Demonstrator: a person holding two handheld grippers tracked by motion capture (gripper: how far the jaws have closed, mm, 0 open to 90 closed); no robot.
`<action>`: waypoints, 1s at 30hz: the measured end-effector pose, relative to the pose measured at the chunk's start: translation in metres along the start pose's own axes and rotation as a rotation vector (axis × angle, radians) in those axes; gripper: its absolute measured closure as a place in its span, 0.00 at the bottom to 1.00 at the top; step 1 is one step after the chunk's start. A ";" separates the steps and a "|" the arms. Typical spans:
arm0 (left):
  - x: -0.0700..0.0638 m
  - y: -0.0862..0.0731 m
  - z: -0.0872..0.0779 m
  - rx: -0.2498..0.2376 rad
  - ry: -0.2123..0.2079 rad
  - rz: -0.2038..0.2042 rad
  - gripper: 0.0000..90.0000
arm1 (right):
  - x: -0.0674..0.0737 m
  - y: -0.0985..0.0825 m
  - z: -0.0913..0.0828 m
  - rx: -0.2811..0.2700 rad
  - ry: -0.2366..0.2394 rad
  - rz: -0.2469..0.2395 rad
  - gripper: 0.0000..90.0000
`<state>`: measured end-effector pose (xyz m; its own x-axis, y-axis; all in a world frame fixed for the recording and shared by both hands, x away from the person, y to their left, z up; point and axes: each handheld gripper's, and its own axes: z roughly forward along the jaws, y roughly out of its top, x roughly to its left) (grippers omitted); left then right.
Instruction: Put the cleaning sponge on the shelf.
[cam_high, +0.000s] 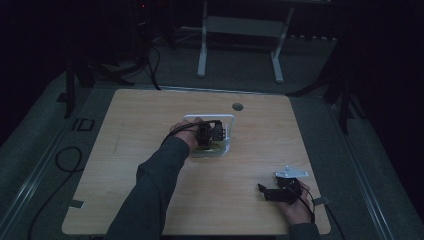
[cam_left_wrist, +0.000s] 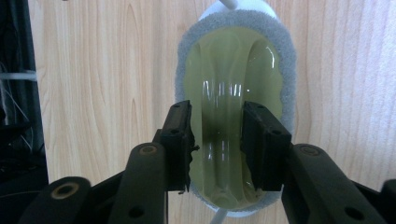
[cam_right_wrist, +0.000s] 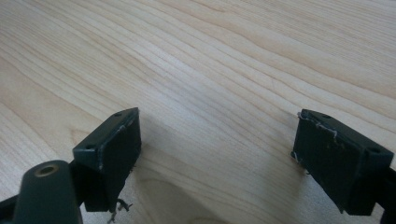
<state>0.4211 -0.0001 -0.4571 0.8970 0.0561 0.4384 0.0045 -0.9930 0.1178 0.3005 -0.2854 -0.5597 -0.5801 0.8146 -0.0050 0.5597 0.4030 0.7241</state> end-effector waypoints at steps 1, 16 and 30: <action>-0.001 0.000 -0.001 -0.003 -0.003 -0.006 0.69 | 0.000 0.000 0.000 0.000 0.000 0.000 0.16; -0.002 -0.012 -0.023 -0.066 -0.037 -0.090 0.59 | 0.000 0.000 0.000 -0.001 -0.001 -0.002 0.16; -0.005 -0.033 -0.038 -0.112 -0.022 -0.172 0.60 | 0.000 0.000 0.000 0.000 0.000 0.000 0.16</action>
<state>0.3996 0.0360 -0.4293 0.8966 0.2204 0.3841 0.1104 -0.9512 0.2881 0.3005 -0.2854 -0.5597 -0.5800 0.8146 -0.0052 0.5596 0.4031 0.7241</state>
